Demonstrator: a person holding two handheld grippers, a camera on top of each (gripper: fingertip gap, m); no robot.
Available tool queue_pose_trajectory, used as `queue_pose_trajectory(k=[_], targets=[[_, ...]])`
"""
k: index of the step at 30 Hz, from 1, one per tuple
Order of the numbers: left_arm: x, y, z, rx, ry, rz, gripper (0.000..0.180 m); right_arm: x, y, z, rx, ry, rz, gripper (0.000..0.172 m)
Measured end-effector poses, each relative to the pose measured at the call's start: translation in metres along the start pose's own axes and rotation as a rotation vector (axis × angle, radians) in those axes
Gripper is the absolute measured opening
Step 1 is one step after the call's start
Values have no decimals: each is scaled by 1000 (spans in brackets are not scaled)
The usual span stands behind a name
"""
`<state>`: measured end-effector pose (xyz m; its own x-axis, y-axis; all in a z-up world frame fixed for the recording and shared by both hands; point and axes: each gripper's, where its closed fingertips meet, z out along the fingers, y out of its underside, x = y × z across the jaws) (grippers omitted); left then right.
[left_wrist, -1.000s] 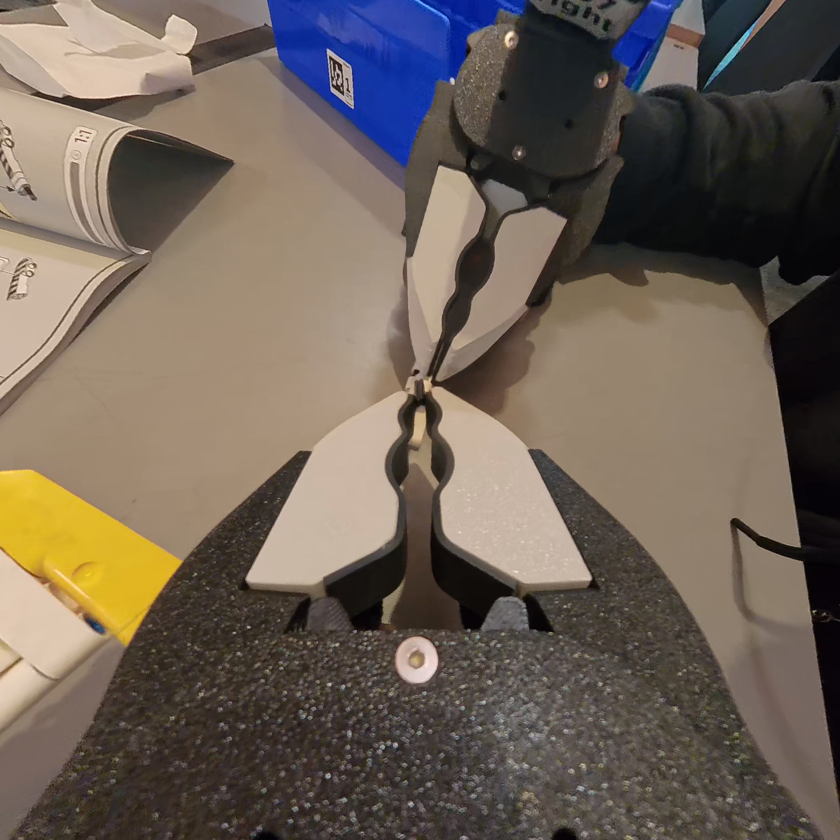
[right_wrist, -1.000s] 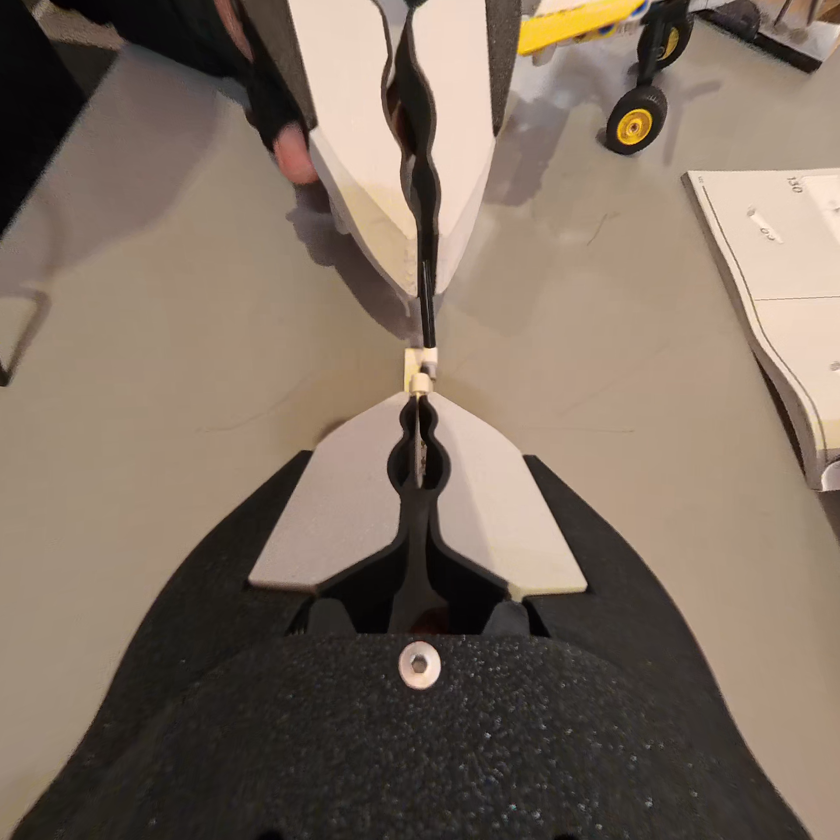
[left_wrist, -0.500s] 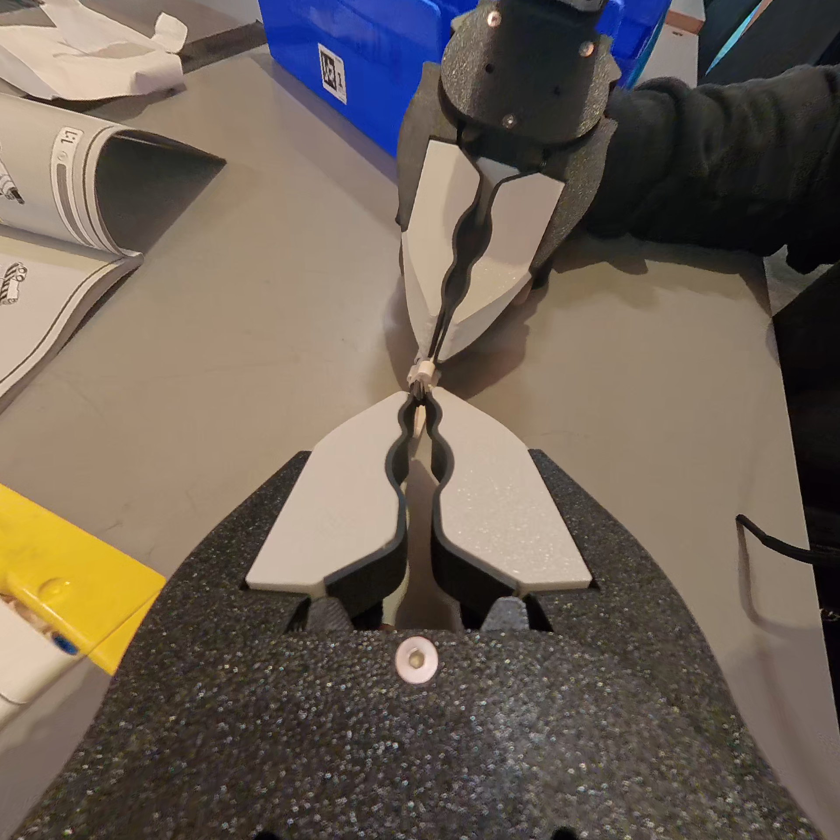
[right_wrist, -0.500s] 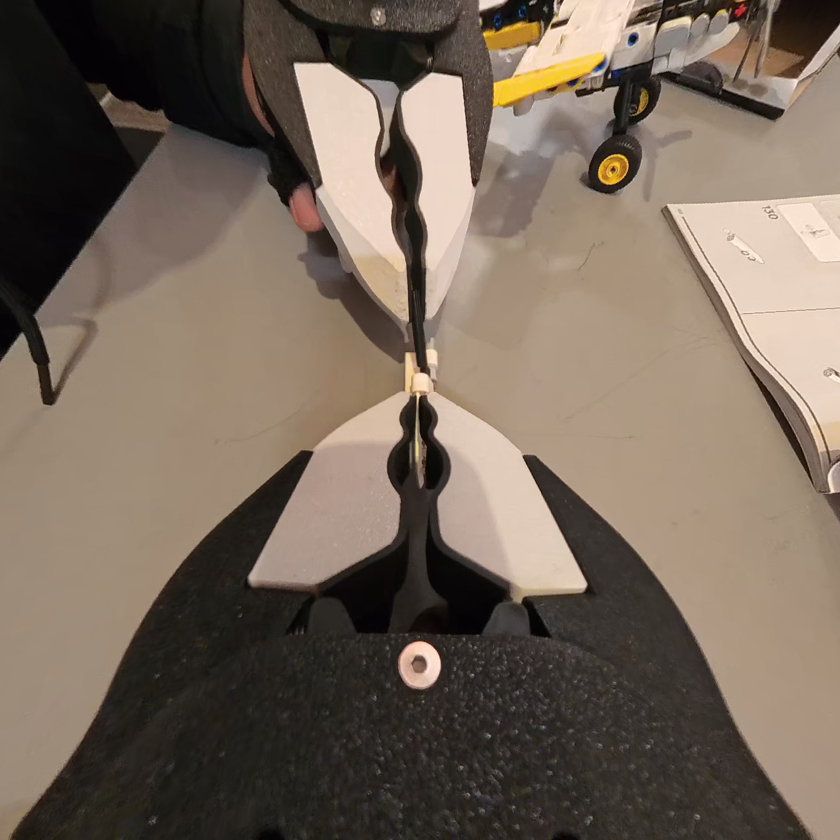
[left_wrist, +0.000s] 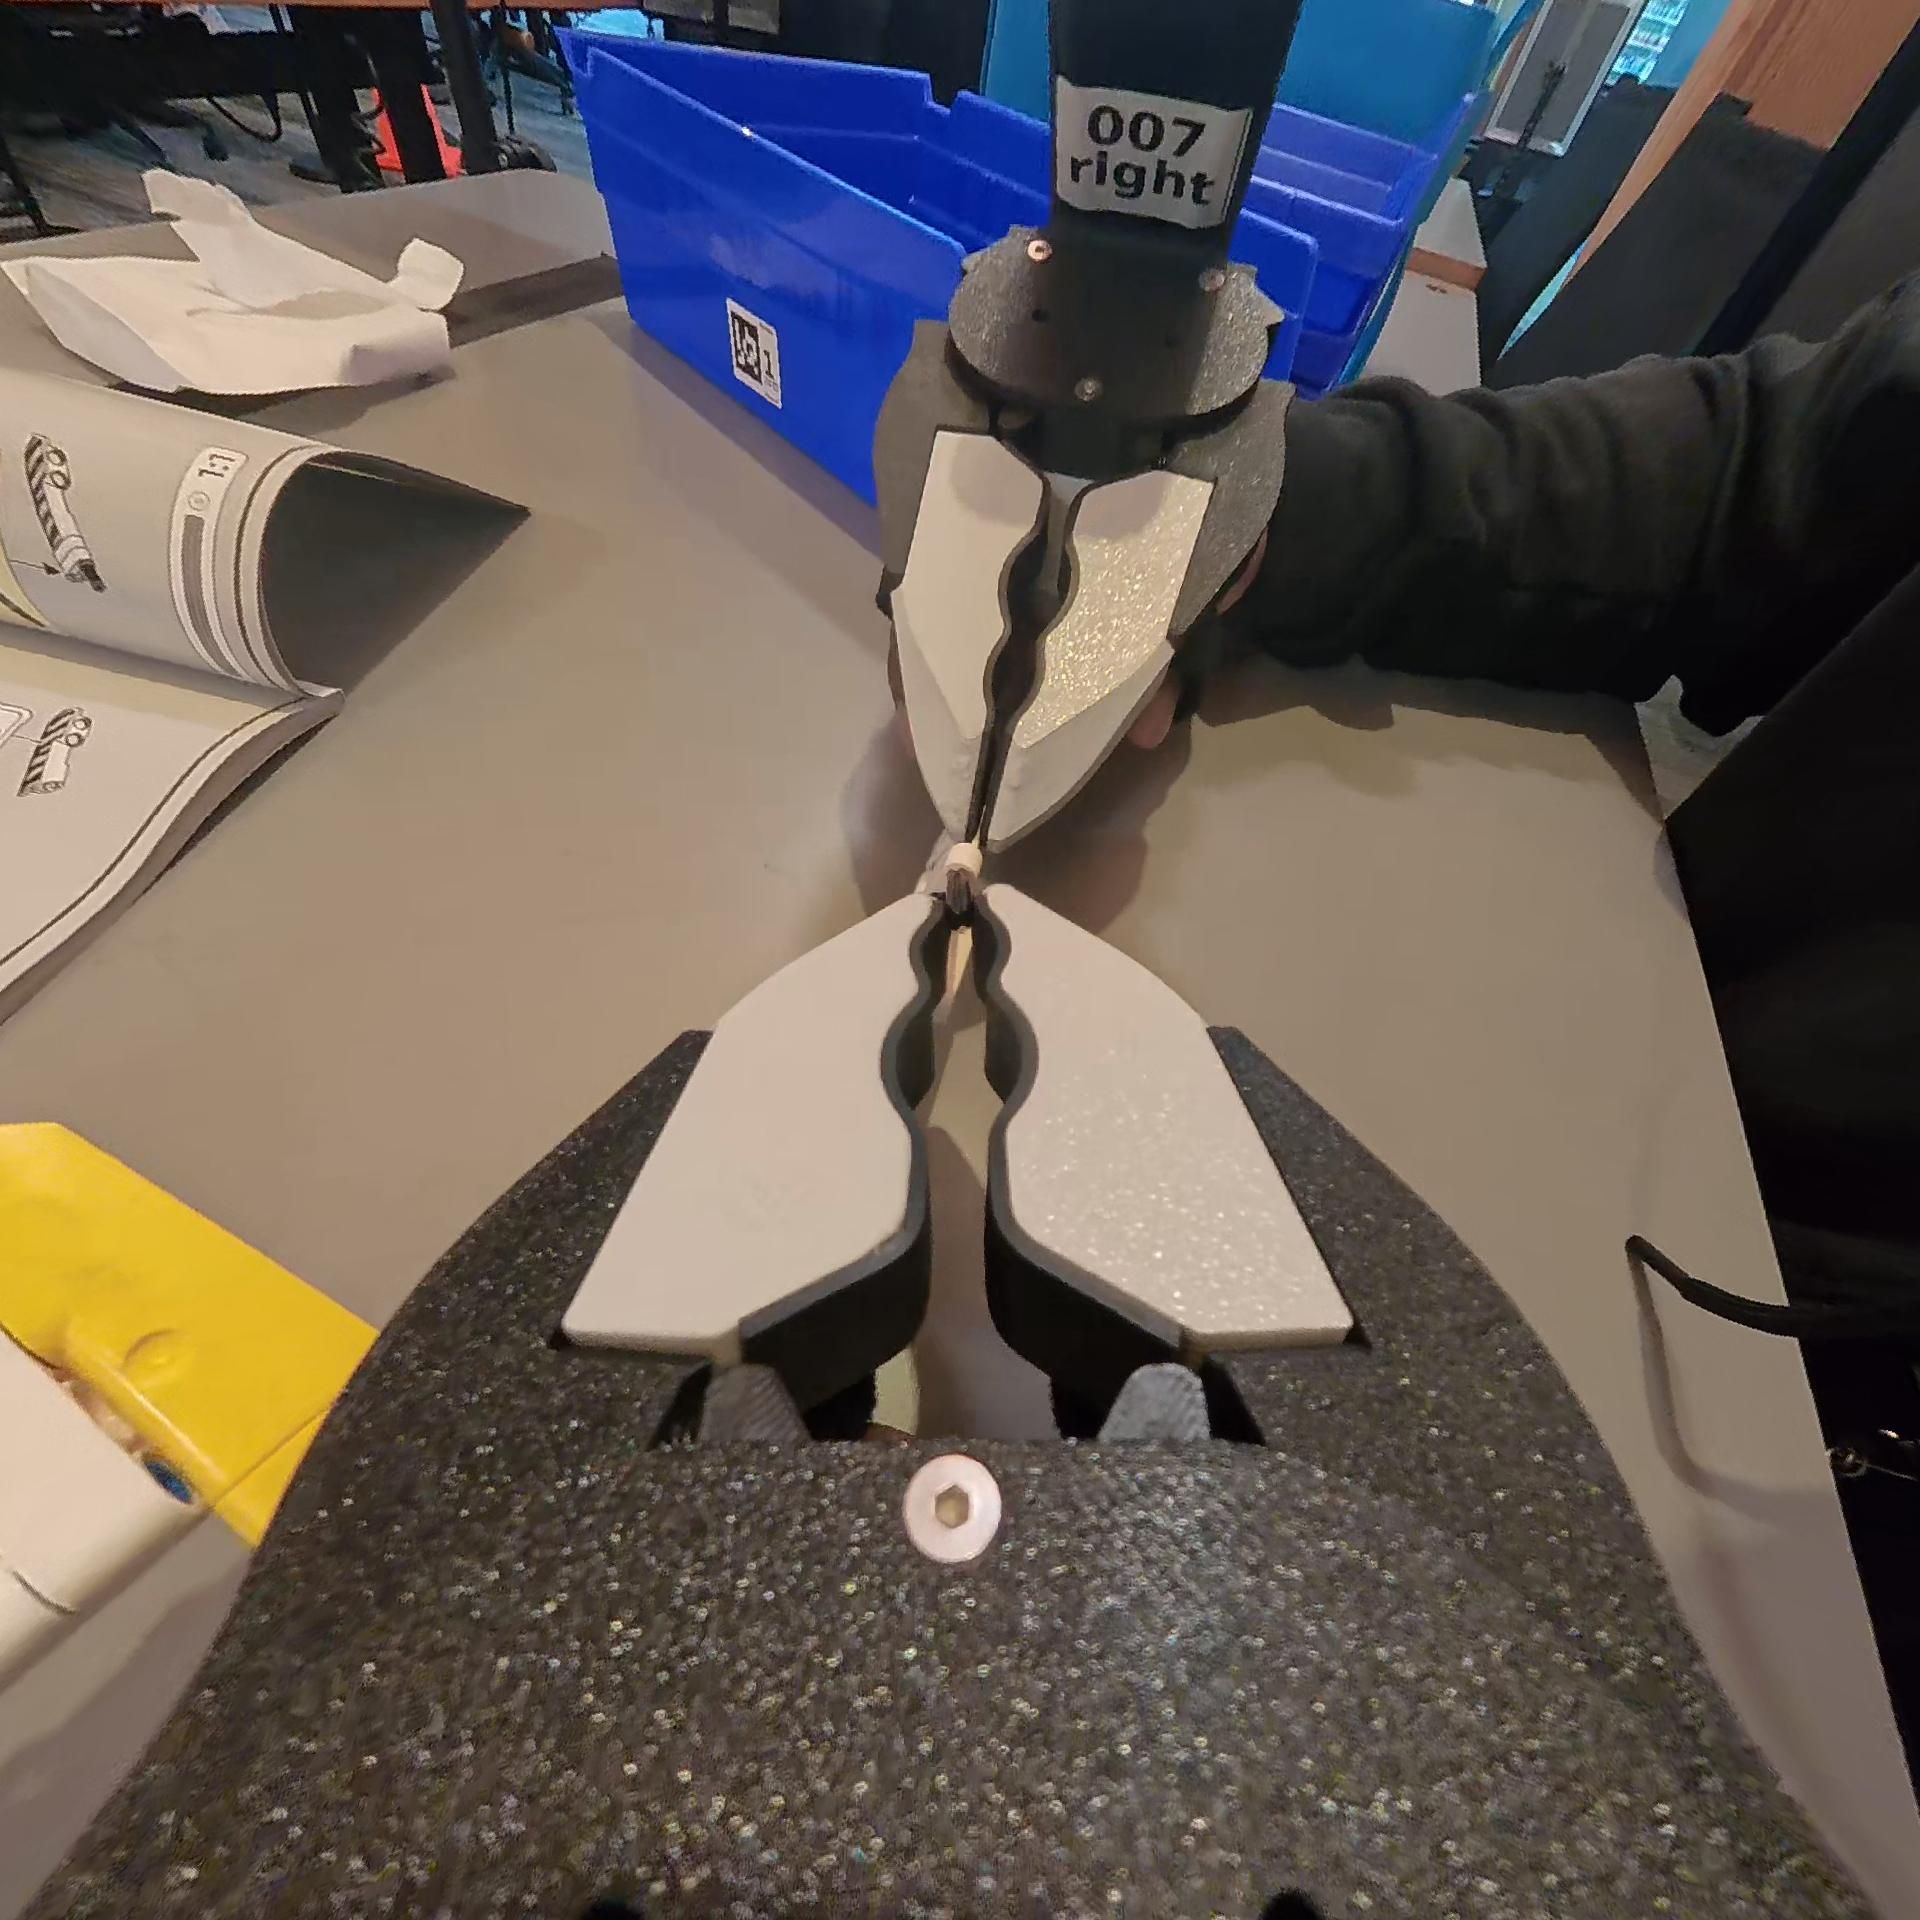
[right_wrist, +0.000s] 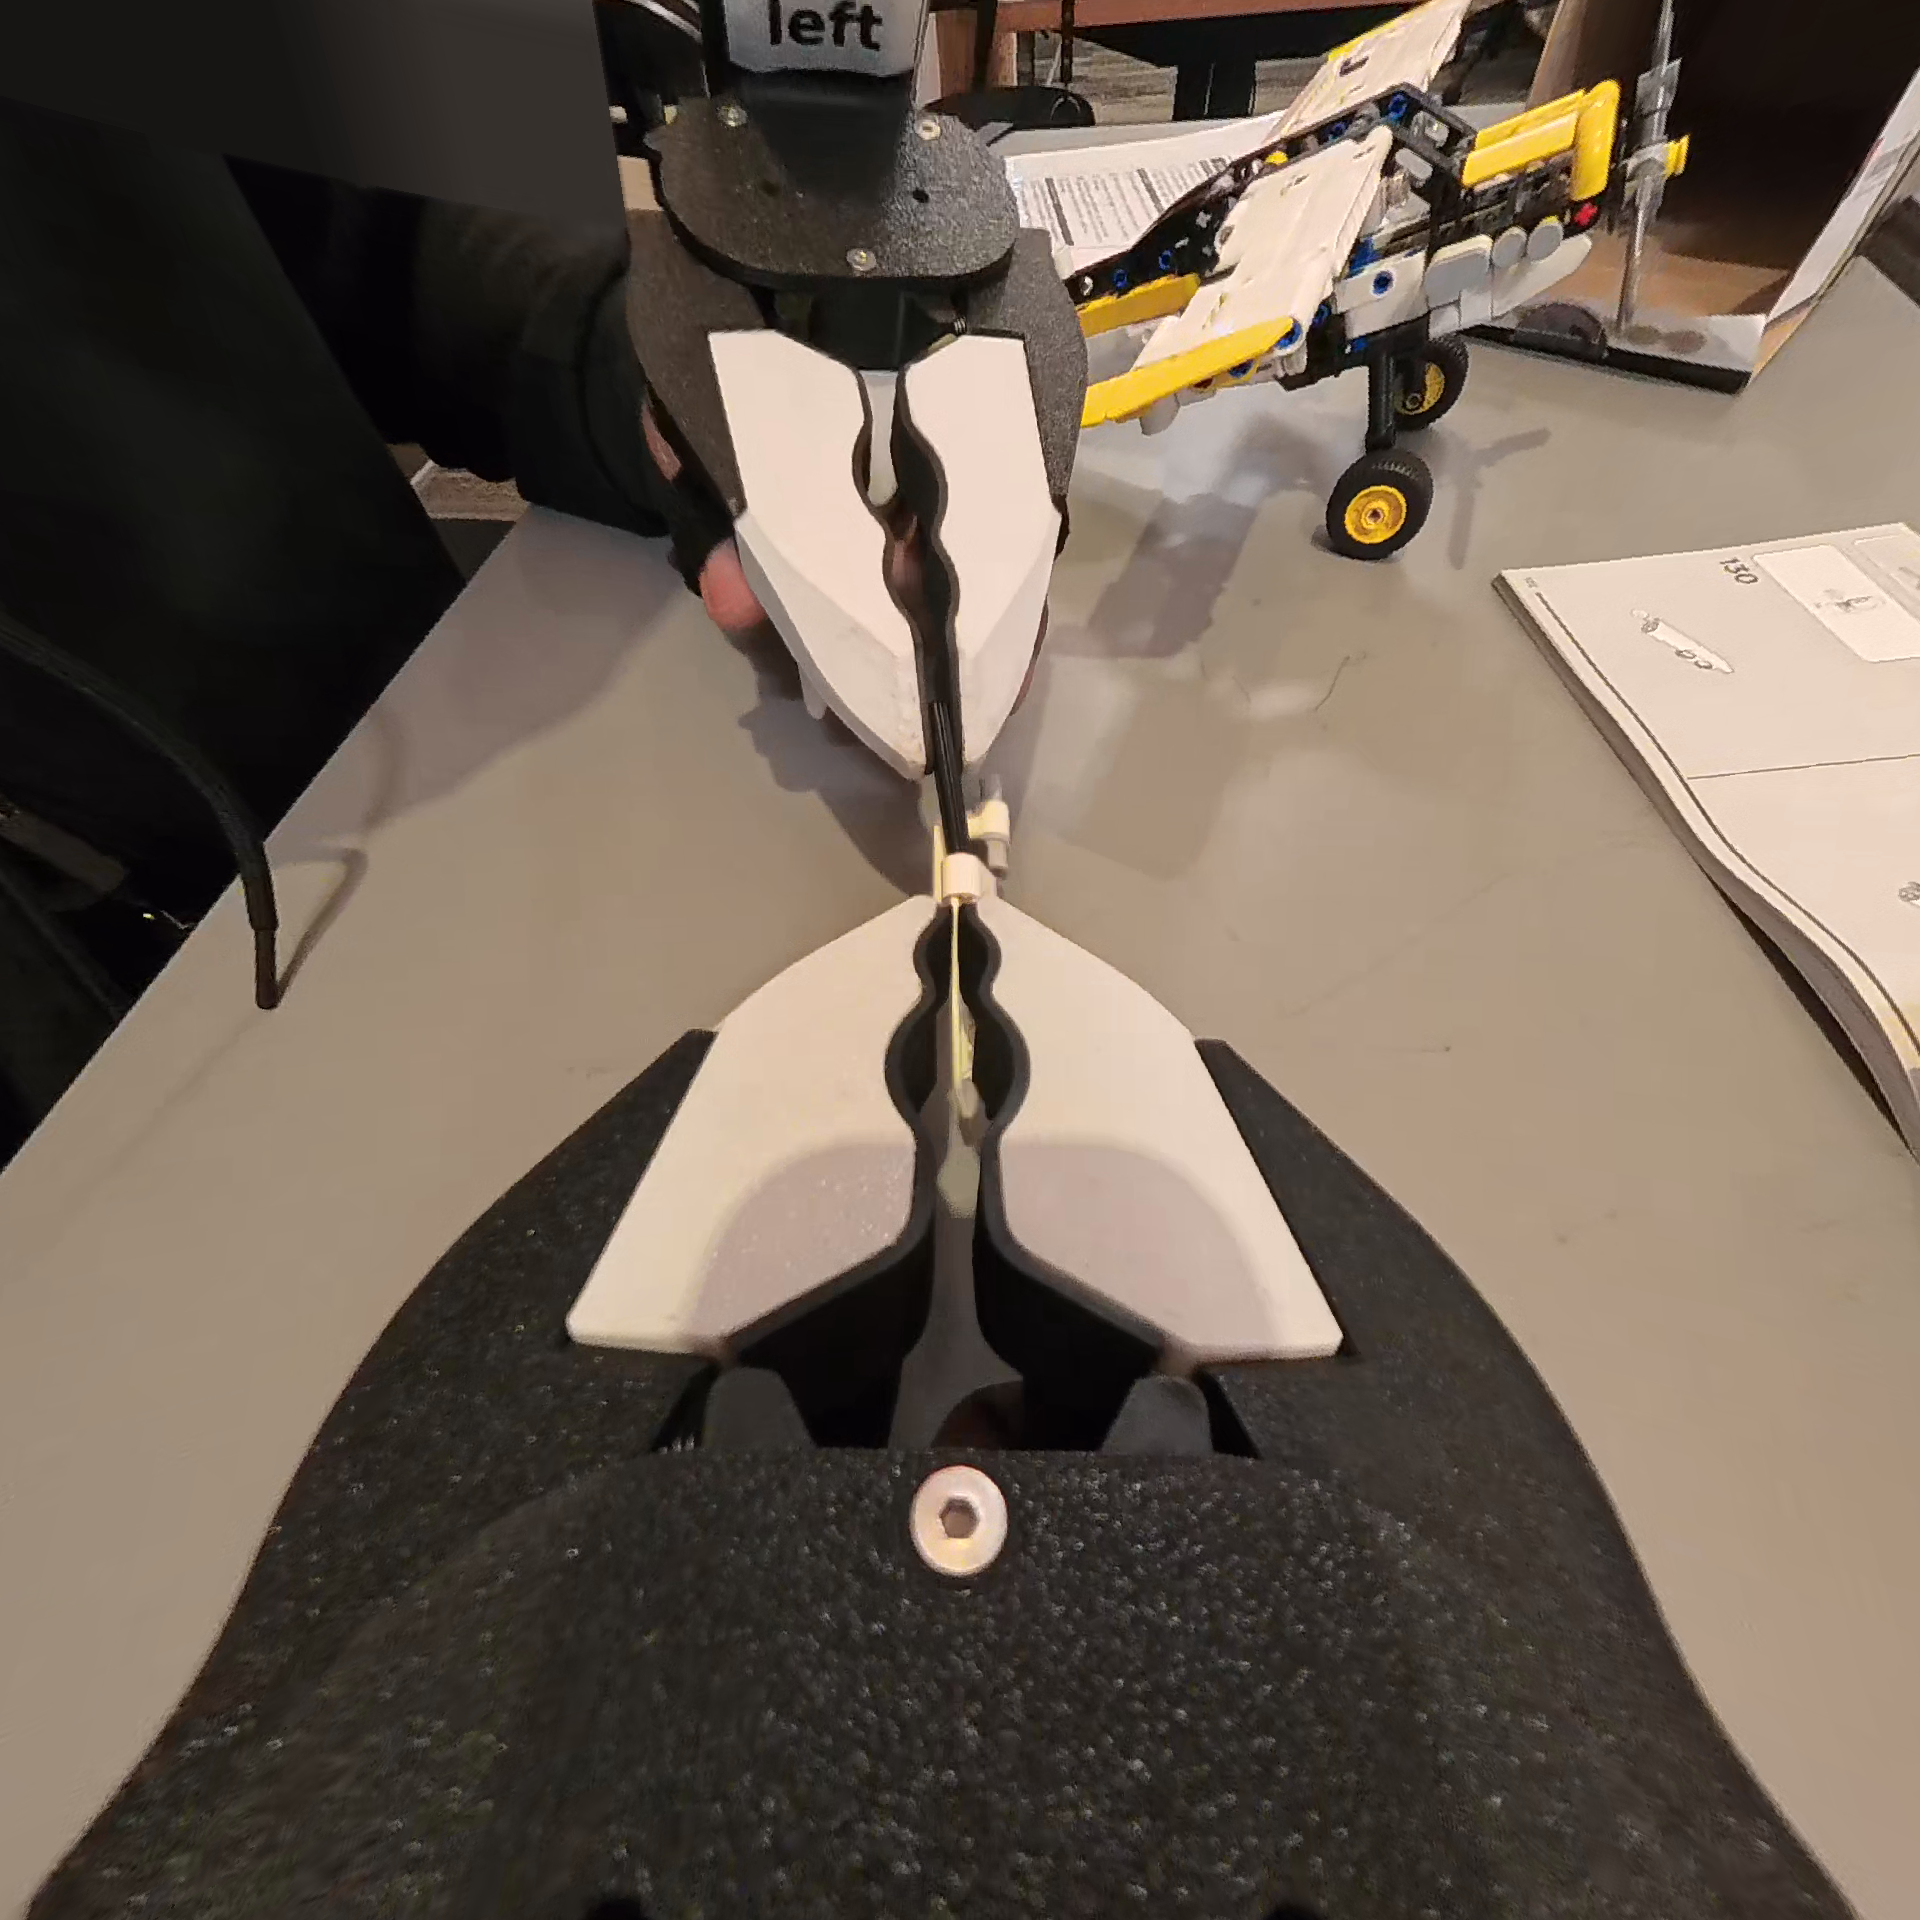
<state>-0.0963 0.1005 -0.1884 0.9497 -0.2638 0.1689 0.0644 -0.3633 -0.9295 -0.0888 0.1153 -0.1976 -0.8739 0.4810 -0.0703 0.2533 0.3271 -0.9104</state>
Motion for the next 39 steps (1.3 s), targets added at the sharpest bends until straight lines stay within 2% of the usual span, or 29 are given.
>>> queue_pose_trajectory(k=[11, 25, 39], targets=[[0, -7, -1, 52, 17, -48, 4, 2, -4, -1, 28, 16, 5, 1], [-6, 4, 4, -29, -41, -40, 4, 8, 11, 10, -108, 145, -114, 4], [-10, 6, 4, -39, -55, -56, 4, 11, 13, 16, -162, 241, -214, 4]])
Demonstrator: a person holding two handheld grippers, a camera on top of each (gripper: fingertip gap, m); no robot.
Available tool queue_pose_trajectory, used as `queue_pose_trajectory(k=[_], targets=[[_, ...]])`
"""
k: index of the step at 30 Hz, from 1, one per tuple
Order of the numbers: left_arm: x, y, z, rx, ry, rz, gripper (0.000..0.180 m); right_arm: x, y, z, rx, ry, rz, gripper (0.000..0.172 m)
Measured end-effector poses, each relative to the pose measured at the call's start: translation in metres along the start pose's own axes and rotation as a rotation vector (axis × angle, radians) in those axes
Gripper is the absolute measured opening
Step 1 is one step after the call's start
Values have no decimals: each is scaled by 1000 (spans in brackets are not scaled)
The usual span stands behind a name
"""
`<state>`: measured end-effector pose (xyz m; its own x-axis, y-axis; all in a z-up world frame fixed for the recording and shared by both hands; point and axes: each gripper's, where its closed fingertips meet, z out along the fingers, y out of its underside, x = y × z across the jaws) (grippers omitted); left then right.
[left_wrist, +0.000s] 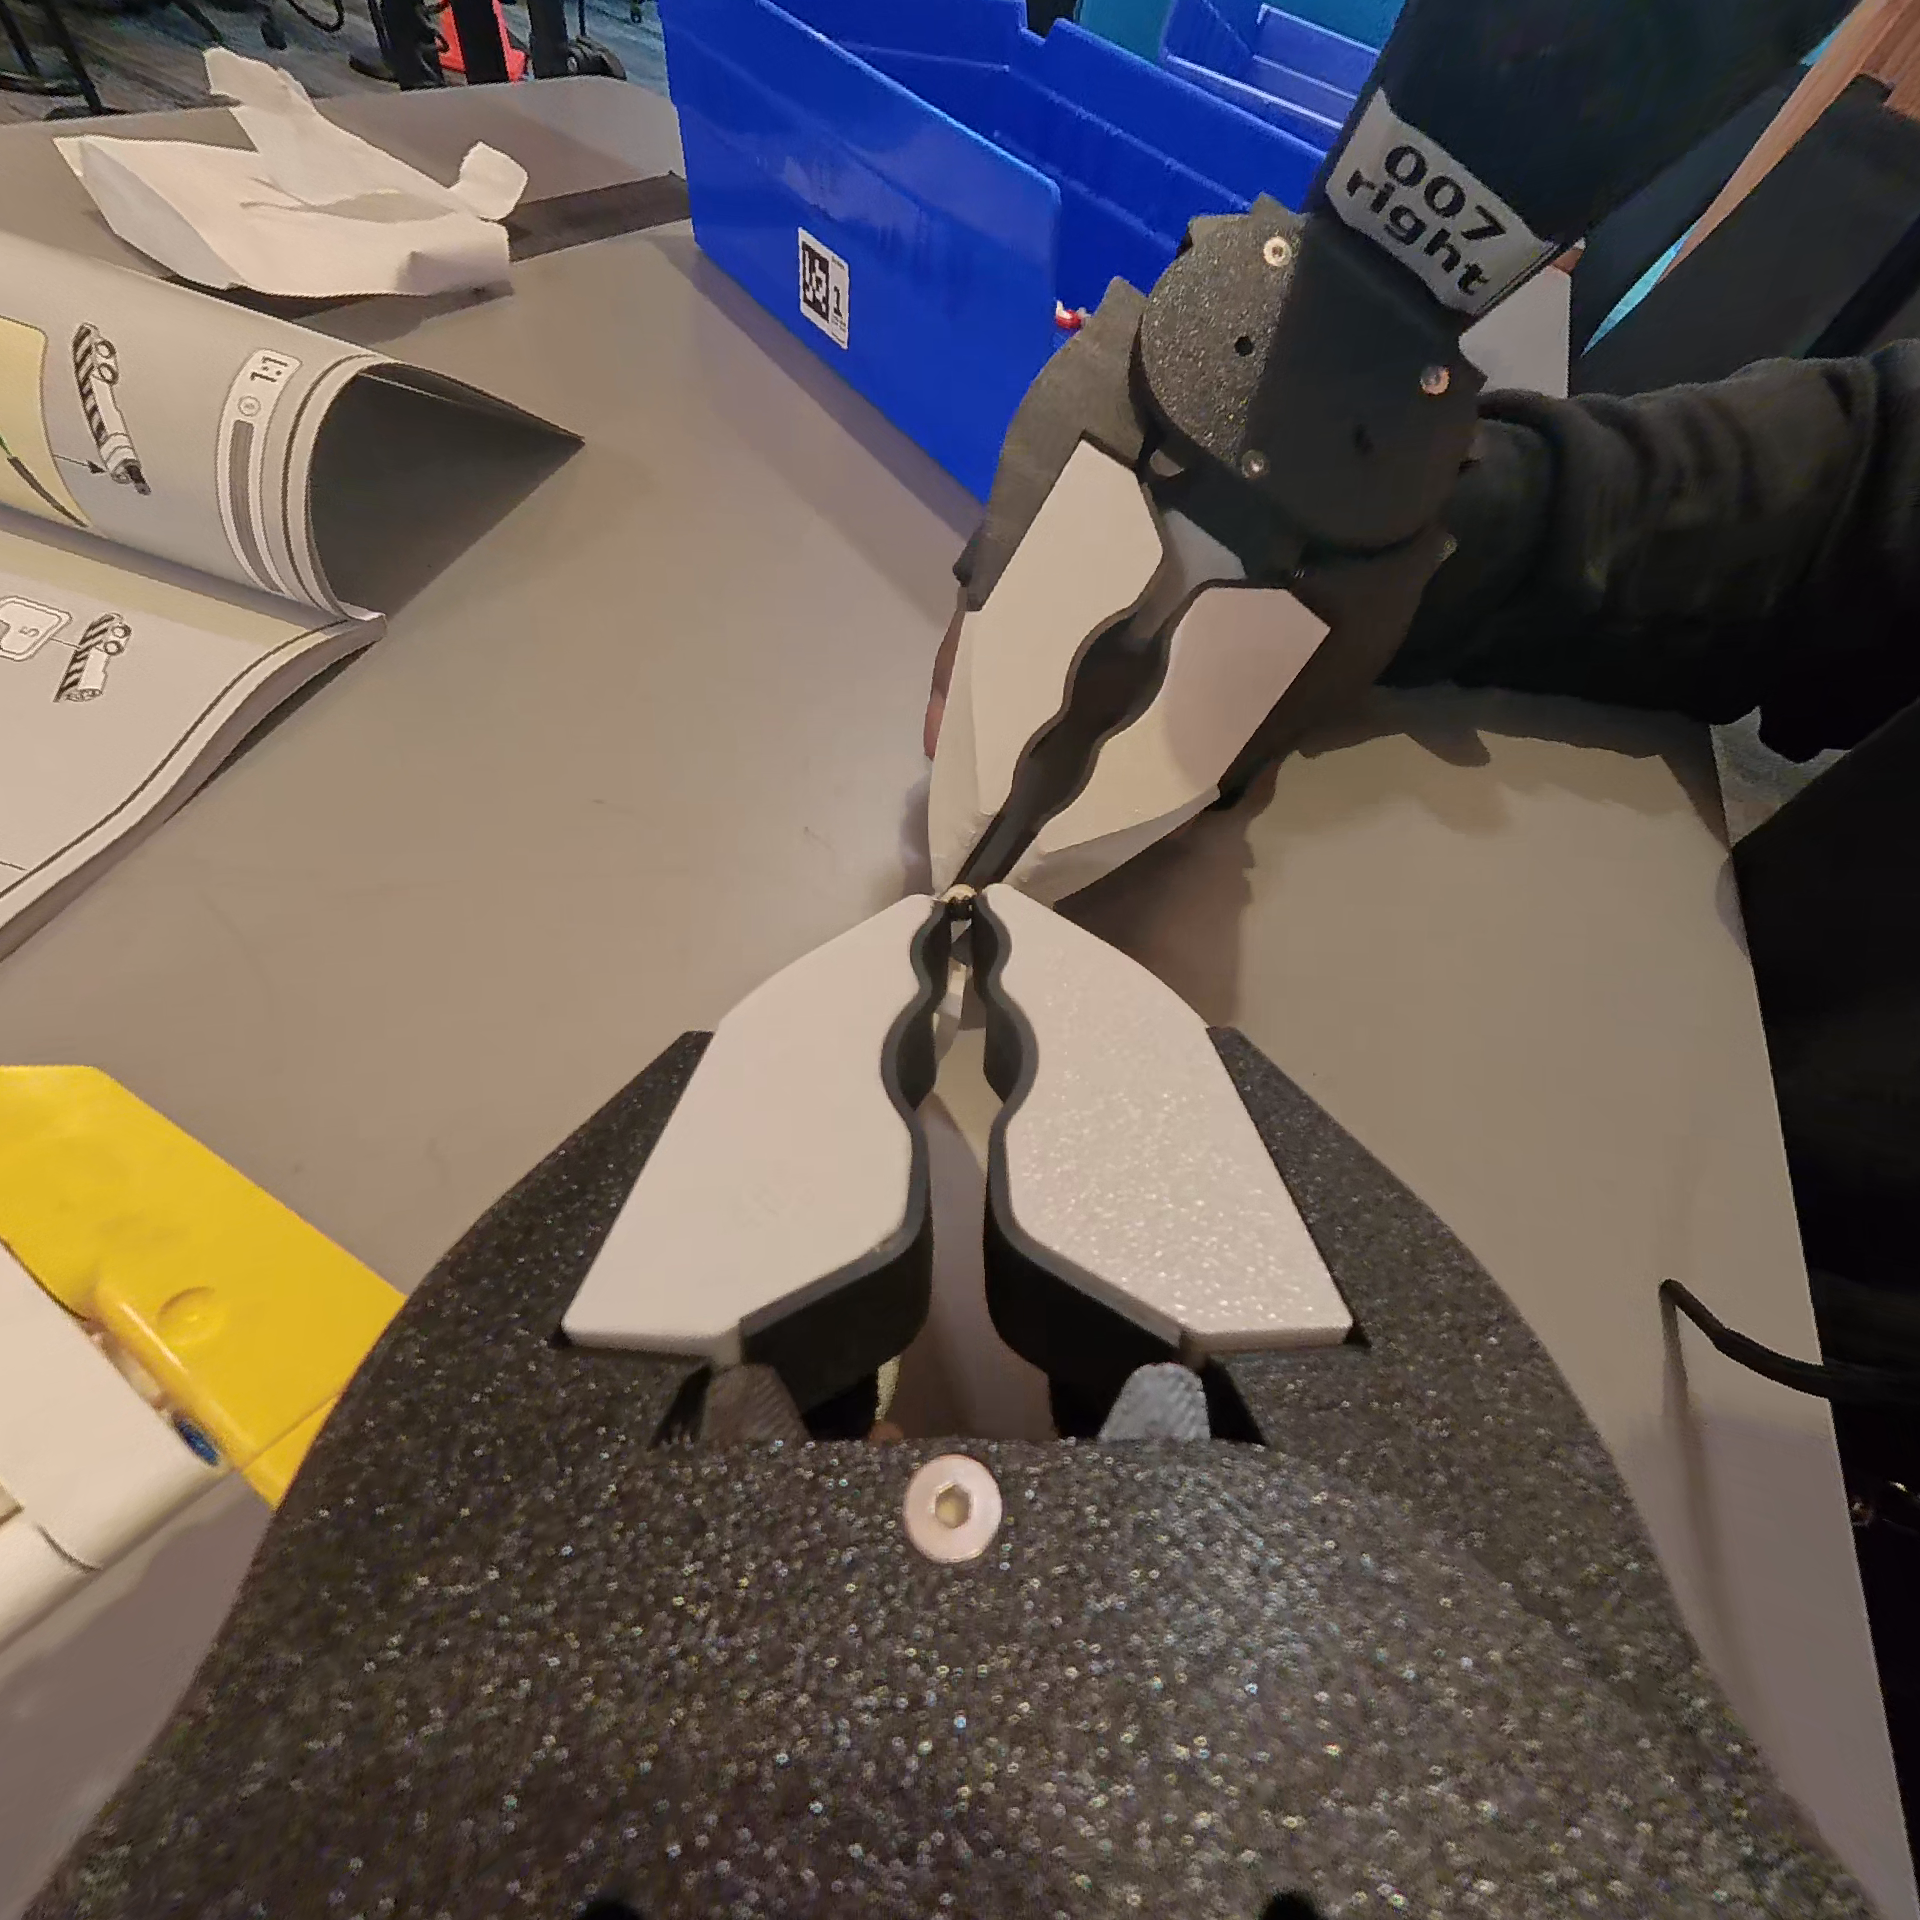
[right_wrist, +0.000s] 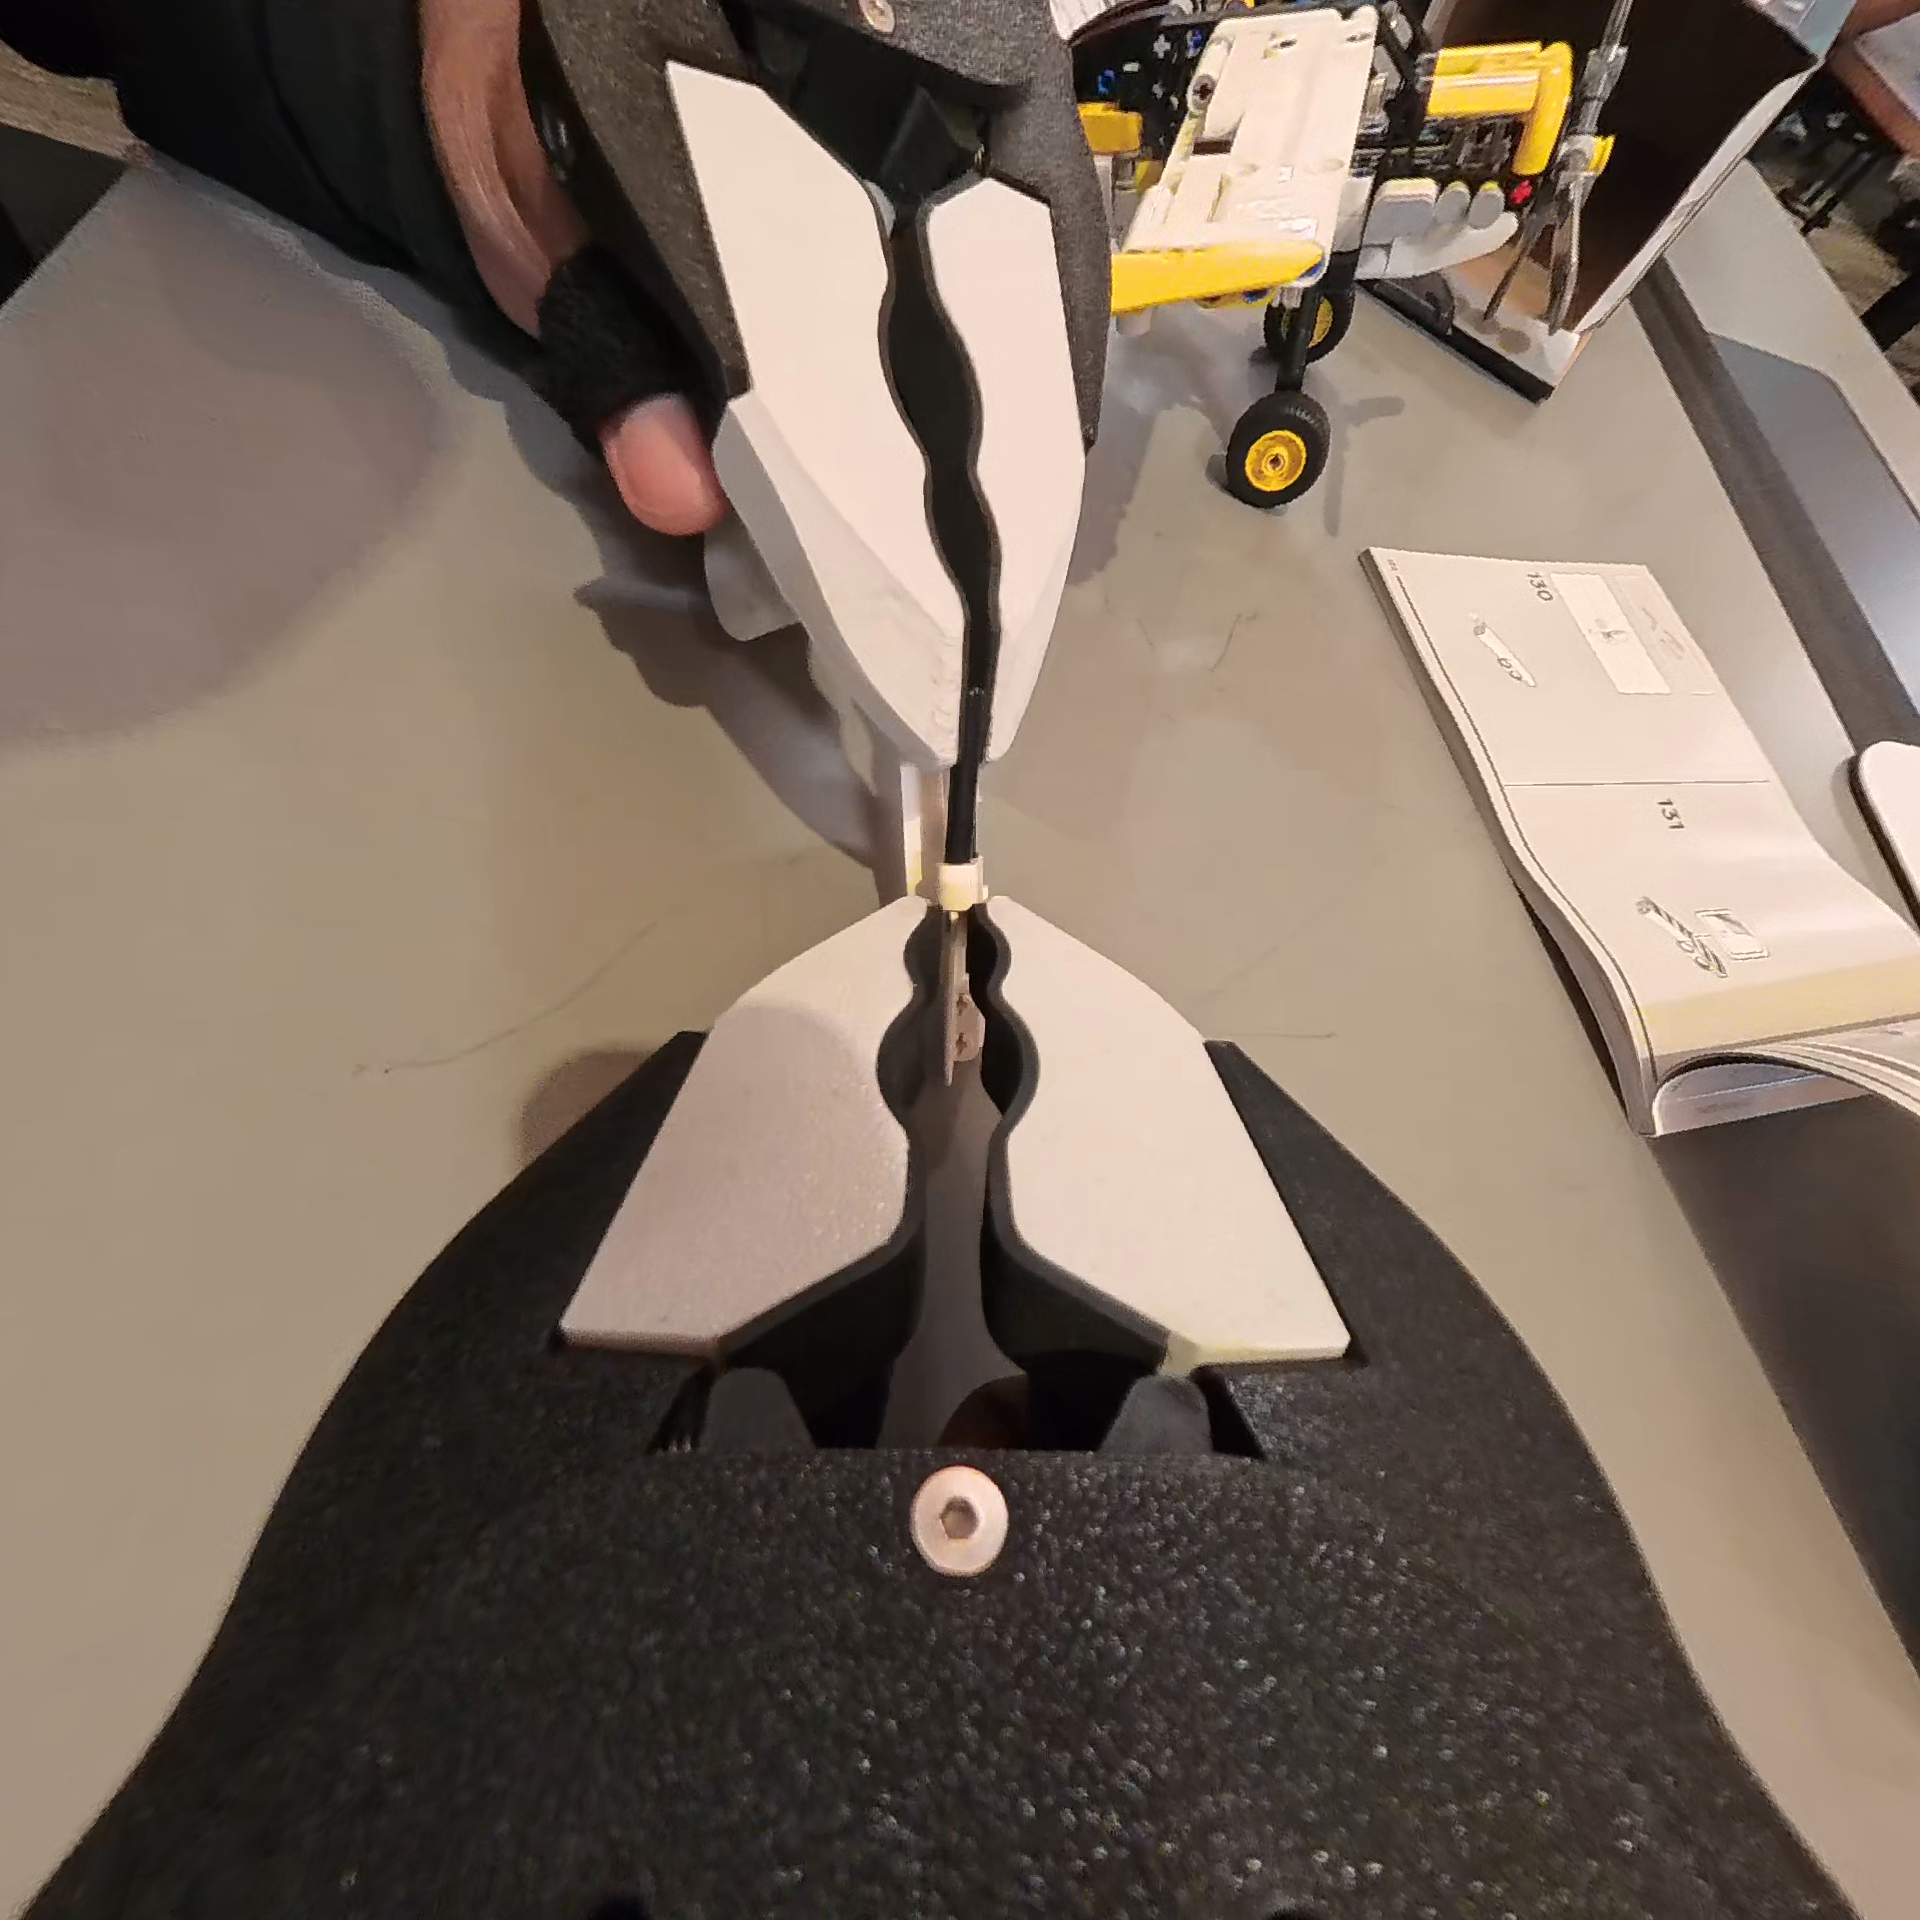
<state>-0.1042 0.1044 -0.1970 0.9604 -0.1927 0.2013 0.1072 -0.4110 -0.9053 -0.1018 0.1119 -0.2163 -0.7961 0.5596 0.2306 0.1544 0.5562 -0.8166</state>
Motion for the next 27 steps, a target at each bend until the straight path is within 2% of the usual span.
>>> queue_pose_trajectory(k=[11, 17, 27], targets=[[-3, -15, -7, 118, 19, -57, 4, 10, -14, -8, 120, 53, 72, 3], [-7, -30, -13, 236, 12, -152, 4, 19, -27, -14, 222, 66, 209, 3], [-9, -28, -11, 219, -14, -155, 4, 21, -26, -13, 216, 89, 230, 3]])
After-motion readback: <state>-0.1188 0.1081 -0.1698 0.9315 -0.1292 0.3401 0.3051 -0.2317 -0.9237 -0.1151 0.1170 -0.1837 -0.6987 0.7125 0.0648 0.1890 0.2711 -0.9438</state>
